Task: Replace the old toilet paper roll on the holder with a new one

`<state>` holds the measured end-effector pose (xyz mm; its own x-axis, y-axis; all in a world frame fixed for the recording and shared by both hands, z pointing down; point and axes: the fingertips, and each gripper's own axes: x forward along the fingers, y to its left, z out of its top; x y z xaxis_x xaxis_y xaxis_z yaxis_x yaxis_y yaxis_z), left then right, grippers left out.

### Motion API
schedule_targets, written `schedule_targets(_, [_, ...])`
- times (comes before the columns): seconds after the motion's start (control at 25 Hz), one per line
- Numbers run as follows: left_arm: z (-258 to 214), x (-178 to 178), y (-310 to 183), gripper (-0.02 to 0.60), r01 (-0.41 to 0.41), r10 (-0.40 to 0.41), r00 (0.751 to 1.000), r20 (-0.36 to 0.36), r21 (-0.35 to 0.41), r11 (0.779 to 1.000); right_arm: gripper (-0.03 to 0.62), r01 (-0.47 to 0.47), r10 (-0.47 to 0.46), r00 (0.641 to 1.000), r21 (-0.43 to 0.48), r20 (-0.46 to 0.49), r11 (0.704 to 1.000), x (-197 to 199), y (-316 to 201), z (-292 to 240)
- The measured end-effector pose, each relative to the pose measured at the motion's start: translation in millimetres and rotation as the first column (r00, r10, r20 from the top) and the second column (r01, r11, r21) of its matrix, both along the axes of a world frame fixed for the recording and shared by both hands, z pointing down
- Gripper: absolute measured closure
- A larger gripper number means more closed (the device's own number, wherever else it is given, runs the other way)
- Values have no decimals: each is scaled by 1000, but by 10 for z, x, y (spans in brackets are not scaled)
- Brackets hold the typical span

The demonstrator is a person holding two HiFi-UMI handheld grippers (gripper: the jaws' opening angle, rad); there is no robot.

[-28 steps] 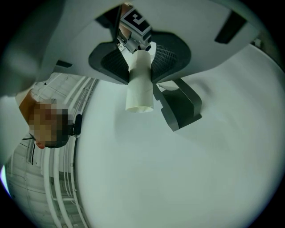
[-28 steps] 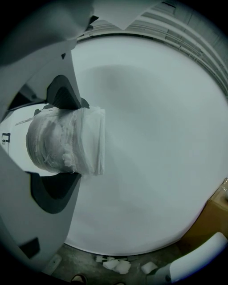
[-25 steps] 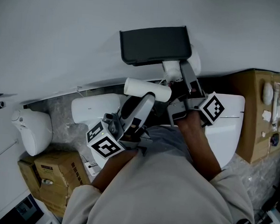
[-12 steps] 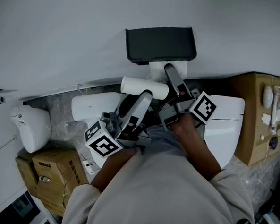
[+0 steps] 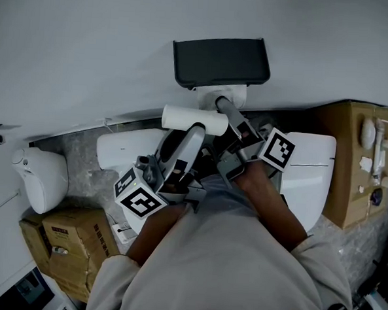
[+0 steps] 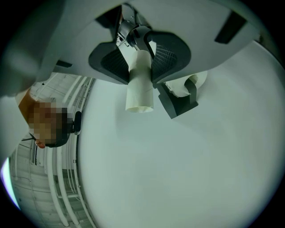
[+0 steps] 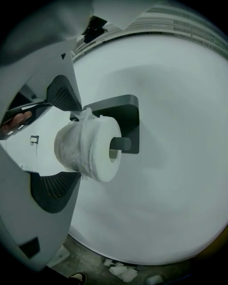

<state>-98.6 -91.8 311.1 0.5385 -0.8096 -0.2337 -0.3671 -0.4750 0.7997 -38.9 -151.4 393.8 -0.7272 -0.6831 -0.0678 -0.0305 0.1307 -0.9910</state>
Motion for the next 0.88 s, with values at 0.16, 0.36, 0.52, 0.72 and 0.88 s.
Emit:
schedule_targets(0.16, [-40, -36, -52, 422, 1, -1, 1000, -11, 10, 1000, 171, 49, -49, 998, 13, -36, 999, 11, 114, -43])
schedule_targets(0.36, [-113, -109, -144, 422, 19, -19, 1000, 5, 31, 999, 269, 138, -122, 981, 104, -149, 985, 54, 313, -172])
schedule_targets(0.52, [-215, -125, -158, 422, 36, -37, 999, 15, 56, 998, 448, 169, -141, 972, 146, -186, 975, 151, 446, -244])
schedule_targets(0.72, [-299, -135, -161, 422, 51, -53, 998, 30, 76, 996, 551, 214, -165, 958, 199, -234, 956, 178, 546, -308])
schedule_targets(0.88, [-407, -133, -194, 422, 60, -66, 996, 60, 91, 994, 577, 262, -194, 944, 253, -266, 931, 141, 592, -424])
